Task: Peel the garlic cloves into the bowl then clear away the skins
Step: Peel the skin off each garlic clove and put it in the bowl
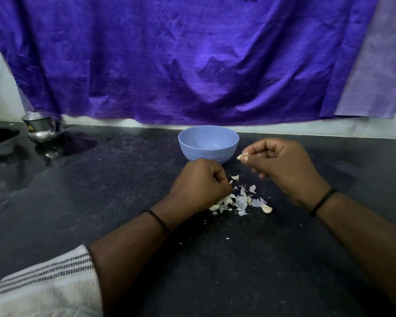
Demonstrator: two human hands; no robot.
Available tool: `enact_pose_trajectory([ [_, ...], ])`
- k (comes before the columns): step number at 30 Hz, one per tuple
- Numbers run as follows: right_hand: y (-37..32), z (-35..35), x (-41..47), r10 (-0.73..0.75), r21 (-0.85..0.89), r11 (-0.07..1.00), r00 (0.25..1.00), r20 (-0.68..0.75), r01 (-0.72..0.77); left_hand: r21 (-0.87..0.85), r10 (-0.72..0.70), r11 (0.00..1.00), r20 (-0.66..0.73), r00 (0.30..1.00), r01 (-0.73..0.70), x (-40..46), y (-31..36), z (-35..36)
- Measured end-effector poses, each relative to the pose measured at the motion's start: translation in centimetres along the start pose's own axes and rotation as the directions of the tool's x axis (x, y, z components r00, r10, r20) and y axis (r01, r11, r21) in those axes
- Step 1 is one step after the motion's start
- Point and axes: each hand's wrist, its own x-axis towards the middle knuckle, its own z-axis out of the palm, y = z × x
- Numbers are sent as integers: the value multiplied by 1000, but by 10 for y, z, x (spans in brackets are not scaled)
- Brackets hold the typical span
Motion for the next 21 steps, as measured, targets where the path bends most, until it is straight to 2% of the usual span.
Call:
enact_pose_trajectory([
  [2, -4, 4, 14, -33, -23, 999, 998, -56, 32, 3, 8, 1000, 12, 1000, -8, 0, 0, -1],
  [4, -7, 9, 32, -73, -116, 991, 994, -86, 63, -19, 4, 1000, 38, 999, -3, 0, -1, -2],
  [11, 0, 28, 88, -65, -424, 905, 997, -37, 43, -35, -2, 999, 36, 999, 3, 7, -6, -3],
  [17, -14, 27, 78, -110, -333, 939, 993, -45, 89, -16, -2, 1000, 2, 1000, 2, 6, -6, -6],
  [21, -20, 13, 47, -106, -322, 942, 994, -5, 98, -66, -40, 997, -26, 999, 38, 5, -6, -8],
])
